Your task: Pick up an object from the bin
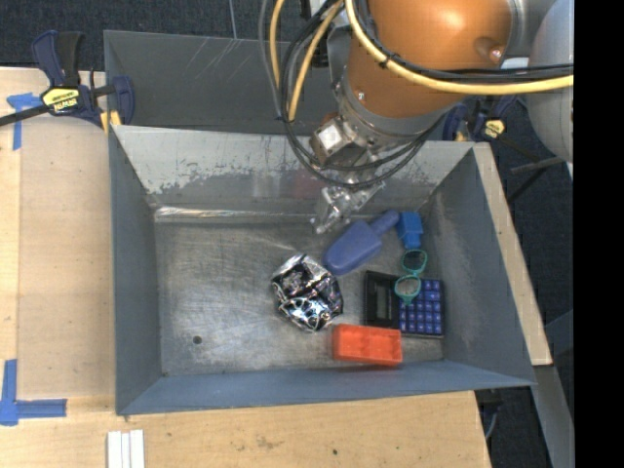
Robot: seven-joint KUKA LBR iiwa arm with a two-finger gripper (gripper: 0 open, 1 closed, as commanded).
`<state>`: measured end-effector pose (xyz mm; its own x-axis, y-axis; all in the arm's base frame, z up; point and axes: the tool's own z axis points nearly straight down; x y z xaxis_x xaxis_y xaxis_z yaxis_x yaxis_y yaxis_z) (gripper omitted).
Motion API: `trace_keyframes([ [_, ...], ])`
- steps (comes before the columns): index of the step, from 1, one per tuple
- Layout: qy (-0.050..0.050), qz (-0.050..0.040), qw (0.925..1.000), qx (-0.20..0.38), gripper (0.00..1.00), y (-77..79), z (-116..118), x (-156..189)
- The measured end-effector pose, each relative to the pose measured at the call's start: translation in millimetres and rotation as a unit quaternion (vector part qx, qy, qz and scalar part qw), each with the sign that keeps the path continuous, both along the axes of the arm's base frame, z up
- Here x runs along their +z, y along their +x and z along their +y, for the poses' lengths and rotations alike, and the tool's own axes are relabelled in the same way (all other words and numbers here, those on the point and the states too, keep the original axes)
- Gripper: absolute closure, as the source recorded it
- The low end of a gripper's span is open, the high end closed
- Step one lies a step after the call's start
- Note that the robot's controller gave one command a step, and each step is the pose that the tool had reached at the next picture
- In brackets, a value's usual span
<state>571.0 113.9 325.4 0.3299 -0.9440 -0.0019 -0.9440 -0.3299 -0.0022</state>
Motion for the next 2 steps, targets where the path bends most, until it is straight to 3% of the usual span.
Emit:
trace_keyframes([
  [1,0.0,-0.0027,0.9993,-0.037,1.0,-1.9,11,-28],
  [2,0.0,0.0012,0.9966,-0.082,1.0,-32.7,22,-53],
])
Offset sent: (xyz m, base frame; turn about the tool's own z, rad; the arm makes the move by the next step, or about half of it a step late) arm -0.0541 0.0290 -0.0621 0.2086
